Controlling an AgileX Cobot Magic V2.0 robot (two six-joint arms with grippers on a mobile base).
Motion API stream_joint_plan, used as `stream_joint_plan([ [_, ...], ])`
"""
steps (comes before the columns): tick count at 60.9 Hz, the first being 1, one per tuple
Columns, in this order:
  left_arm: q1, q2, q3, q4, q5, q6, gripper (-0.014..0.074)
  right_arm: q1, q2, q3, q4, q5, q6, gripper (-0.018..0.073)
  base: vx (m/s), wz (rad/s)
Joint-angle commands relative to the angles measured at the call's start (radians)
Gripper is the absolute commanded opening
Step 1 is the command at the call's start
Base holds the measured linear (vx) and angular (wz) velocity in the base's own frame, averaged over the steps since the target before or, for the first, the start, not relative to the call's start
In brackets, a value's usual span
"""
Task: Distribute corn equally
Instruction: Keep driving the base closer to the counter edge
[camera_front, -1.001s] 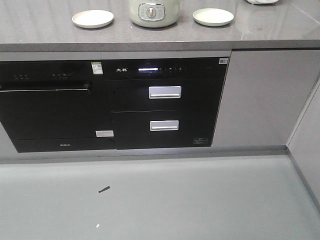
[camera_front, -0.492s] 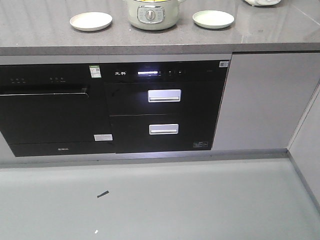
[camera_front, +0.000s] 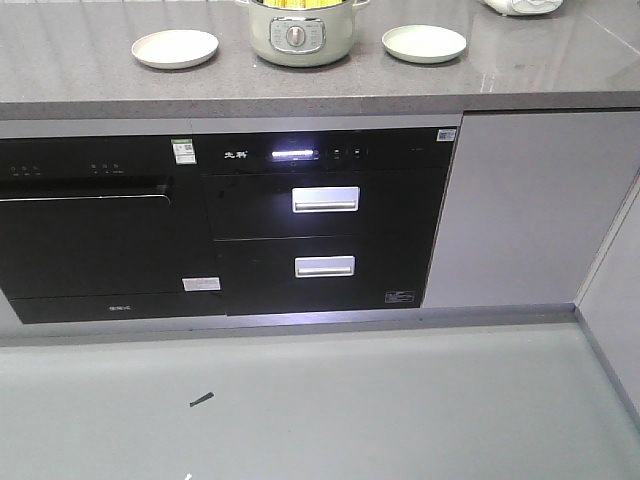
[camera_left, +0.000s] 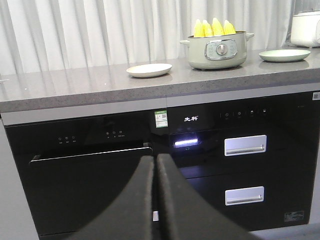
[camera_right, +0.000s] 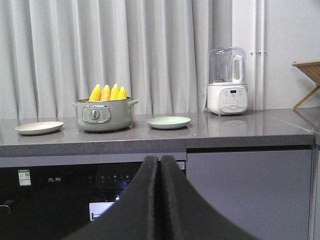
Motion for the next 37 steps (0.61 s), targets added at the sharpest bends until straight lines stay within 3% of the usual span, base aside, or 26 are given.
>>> stream_joint_plan([
  [1,0.001,-0.017,0.003,-0.001,-0.075,-0.008,-0.0007,-0.006,-0.004,0.007,-0.011,-0.068,-0.006,-0.0001,0.07,-0.01],
  [37,0.001,-0.017,0.003,-0.001,-0.075,-0.008,-0.0007,-0.006,-0.004,0.007,-0.011,-0.068,-0.006,-0.0001,0.07,-0.01],
])
